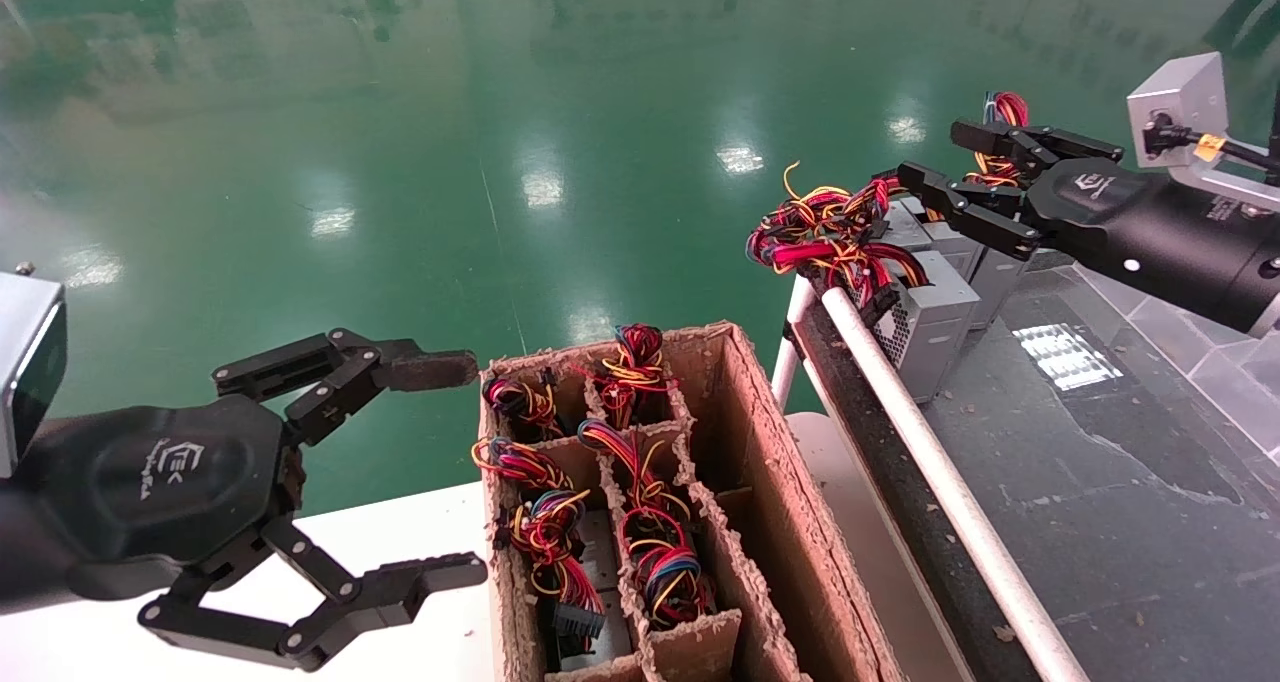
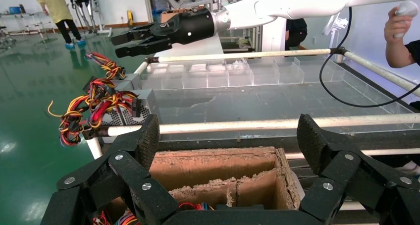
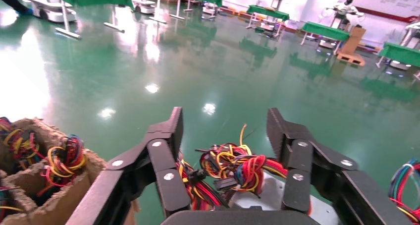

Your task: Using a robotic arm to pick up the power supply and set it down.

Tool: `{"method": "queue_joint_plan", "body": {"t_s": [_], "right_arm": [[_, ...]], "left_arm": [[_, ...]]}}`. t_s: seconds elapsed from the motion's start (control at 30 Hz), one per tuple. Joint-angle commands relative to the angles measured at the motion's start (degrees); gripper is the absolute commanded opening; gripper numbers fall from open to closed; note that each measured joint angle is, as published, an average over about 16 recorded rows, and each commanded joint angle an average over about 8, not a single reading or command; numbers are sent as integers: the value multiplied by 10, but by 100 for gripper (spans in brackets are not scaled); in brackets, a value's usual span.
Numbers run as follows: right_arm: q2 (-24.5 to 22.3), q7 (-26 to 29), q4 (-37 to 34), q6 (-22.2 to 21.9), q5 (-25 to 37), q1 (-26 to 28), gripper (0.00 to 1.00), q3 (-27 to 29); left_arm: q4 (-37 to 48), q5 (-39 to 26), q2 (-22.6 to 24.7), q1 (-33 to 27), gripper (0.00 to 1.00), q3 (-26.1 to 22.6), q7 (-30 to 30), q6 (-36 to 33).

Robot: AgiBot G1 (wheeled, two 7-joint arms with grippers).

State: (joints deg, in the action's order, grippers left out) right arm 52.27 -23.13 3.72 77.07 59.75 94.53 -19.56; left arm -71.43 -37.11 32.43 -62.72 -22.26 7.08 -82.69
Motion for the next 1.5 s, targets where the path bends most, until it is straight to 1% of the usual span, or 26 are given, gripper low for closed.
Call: {"method": "queue_joint_plan", "body": {"t_s": [0.03, 1.5], "right_arm": [[-3, 4, 9, 2, -3, -4, 100, 1], [-138, 271, 560, 69, -143, -264, 100, 28]], "left_arm": [[0, 0, 0, 0, 100, 0, 0, 0], [0, 0, 0, 0, 100, 0, 0, 0]]}}
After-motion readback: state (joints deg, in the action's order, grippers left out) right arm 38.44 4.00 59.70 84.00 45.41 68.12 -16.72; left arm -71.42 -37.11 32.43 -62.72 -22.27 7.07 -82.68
